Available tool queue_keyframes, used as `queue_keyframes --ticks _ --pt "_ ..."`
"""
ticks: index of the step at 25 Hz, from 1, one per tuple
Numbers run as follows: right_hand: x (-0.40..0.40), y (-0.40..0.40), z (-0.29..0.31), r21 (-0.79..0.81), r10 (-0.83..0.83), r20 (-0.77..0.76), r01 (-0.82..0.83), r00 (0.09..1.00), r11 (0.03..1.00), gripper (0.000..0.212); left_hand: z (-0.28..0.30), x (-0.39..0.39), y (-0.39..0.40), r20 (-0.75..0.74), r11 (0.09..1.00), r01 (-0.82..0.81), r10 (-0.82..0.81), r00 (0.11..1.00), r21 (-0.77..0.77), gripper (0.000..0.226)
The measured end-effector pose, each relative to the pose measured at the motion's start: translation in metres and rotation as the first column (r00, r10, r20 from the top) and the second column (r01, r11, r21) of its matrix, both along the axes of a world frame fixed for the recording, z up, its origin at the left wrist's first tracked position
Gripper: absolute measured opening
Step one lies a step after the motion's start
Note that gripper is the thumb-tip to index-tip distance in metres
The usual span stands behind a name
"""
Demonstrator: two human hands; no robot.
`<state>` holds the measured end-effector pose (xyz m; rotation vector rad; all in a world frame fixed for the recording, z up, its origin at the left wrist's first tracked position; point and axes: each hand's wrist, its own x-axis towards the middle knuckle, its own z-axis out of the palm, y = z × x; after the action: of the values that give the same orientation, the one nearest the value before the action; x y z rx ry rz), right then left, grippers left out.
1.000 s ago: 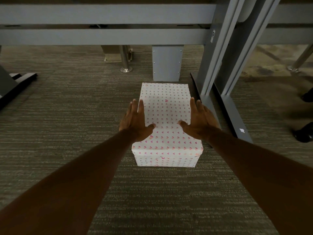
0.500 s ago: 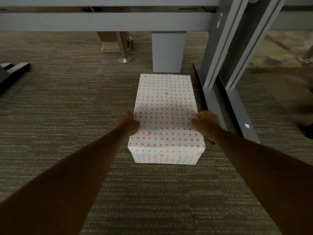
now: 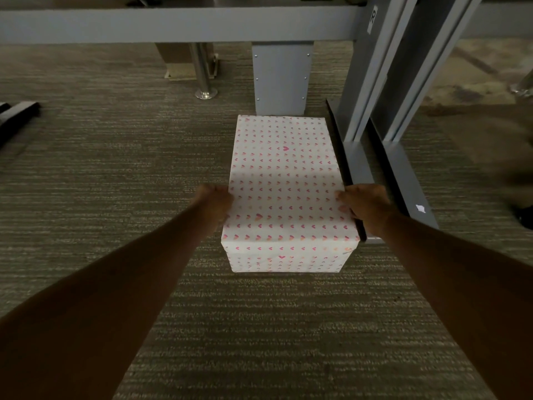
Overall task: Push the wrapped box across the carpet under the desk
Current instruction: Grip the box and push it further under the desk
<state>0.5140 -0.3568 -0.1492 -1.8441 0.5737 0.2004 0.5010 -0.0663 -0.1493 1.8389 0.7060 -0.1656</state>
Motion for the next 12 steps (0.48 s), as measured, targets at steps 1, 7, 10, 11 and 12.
queue_keyframes --ticks 1,7,10,11,12 --pt "0.003 -0.004 0.001 -0.002 0.011 0.017 -0.011 1.0 1.0 0.024 0.0 0.003 -0.003 0.017 0.999 0.012 -0.011 1.0 -0.032 0.02" --pt "0.028 -0.029 0.01 -0.012 -0.01 0.062 0.011 0.998 1.0 0.032 0.001 0.024 -0.03 0.082 0.995 0.036 -0.029 0.996 -0.091 0.026" --pt "0.037 -0.039 0.012 -0.015 0.0 0.073 0.001 0.997 1.0 0.031 0.0 0.031 -0.043 0.098 0.996 0.027 -0.018 0.995 -0.087 0.026" --pt "0.04 -0.041 0.012 -0.019 0.011 0.075 -0.01 0.997 1.0 0.03 0.0 0.034 -0.047 0.104 0.996 0.02 -0.011 0.995 -0.086 0.024" --pt "0.042 -0.044 0.011 -0.023 0.019 0.078 -0.017 0.997 1.0 0.028 -0.001 0.037 -0.051 0.103 0.996 0.021 -0.012 0.995 -0.083 0.022"
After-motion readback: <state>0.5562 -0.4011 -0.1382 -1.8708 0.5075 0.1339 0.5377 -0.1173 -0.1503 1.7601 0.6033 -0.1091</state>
